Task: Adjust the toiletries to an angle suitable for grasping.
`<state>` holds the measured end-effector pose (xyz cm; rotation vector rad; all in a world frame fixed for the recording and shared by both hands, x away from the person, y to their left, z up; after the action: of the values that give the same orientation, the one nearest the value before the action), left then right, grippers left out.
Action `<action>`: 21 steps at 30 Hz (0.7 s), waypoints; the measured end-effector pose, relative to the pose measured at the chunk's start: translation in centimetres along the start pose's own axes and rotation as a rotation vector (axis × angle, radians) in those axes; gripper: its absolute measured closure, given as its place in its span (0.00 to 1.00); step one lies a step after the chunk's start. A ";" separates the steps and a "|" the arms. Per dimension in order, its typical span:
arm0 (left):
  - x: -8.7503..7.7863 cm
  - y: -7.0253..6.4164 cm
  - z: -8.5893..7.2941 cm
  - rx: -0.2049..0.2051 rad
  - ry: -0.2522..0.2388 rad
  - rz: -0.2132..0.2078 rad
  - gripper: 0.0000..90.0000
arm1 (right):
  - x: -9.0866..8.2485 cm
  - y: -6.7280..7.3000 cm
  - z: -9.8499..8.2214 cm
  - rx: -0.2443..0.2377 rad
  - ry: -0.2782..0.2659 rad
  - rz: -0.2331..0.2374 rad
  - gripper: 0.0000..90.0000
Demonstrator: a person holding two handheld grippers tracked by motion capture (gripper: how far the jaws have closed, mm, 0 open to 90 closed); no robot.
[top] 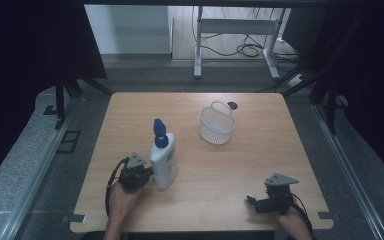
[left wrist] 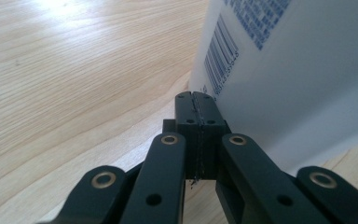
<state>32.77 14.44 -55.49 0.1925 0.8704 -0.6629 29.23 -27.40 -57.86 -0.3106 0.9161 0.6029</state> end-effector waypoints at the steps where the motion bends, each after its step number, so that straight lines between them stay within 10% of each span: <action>1: 0.1 -0.1 0.1 0.003 0.000 -0.001 0.99 | 0.0 0.0 0.0 0.000 0.000 0.000 0.00; 21: 1.4 -2.3 1.1 0.061 0.002 -0.036 0.99 | 0.0 0.0 0.0 -0.002 0.000 0.002 0.00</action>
<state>32.72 11.50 -55.61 0.2331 0.8580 -0.7238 29.22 -27.39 -57.86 -0.3112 0.9161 0.6053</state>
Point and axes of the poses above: each handheld gripper's, and its own axes: x roughly forward along the jaws, z roughly out of its top, y roughly to its left, the point moved 5 cm from there along x, roughly forward along the jaws, and after that the axes turned 9 degrees about y, right-handed, at the moved point
